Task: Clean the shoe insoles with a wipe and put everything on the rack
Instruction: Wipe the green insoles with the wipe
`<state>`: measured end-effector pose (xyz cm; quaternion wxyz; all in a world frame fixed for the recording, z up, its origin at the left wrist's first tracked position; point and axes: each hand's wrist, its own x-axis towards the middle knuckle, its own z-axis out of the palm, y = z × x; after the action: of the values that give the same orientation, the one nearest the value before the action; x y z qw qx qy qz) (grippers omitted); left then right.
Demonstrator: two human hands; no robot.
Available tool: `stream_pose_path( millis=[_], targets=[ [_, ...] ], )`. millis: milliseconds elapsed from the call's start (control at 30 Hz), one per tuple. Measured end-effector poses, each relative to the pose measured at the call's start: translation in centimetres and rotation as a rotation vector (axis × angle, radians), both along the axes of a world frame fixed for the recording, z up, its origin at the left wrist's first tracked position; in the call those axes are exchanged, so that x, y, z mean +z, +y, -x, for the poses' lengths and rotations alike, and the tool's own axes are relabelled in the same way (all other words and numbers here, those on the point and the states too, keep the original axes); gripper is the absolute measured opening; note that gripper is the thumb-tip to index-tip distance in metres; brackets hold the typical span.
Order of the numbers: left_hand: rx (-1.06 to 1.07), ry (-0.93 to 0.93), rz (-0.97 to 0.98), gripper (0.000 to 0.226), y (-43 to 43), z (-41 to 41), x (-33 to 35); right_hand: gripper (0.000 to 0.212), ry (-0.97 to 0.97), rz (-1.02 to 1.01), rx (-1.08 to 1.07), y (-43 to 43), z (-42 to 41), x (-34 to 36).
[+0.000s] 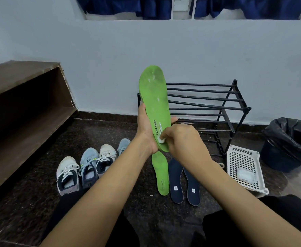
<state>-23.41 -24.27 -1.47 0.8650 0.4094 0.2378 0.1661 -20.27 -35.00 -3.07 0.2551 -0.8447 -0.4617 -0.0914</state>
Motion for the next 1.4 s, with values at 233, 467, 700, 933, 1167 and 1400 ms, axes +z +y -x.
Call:
stream_pose_path(
  millis=[233, 467, 700, 933, 1167, 1400],
  targets=[
    [0.007, 0.004, 0.031, 0.062, -0.6, 0.4, -0.1, 0.020, -0.052, -0.164, 0.030, 0.2, -0.2, -0.7],
    [-0.043, 0.011, 0.049, 0.055, -1.2, 0.4, -0.2, 0.022, -0.016, -0.240, 0.033, 0.0, -0.3, -0.4],
    [-0.034, 0.013, 0.061, 0.067, -0.3, 0.6, 0.0, 0.020, 0.051, -0.239, 0.077, 0.0, 0.8, -0.5],
    [0.003, -0.003, 0.065, 0.054, -0.8, 0.3, -0.1, 0.023, -0.001, -0.275, 0.057, 0.7, 0.3, -0.8],
    [-0.018, -0.005, 0.060, 0.059, -0.8, 0.1, 0.0, 0.023, -0.040, -0.315, 0.027, 0.8, 0.2, -0.7],
    [-0.049, -0.032, 0.003, 0.064, 0.5, 0.2, 0.1, 0.022, 0.079, -0.363, 0.049, 0.6, 1.3, -0.2]
  ],
)
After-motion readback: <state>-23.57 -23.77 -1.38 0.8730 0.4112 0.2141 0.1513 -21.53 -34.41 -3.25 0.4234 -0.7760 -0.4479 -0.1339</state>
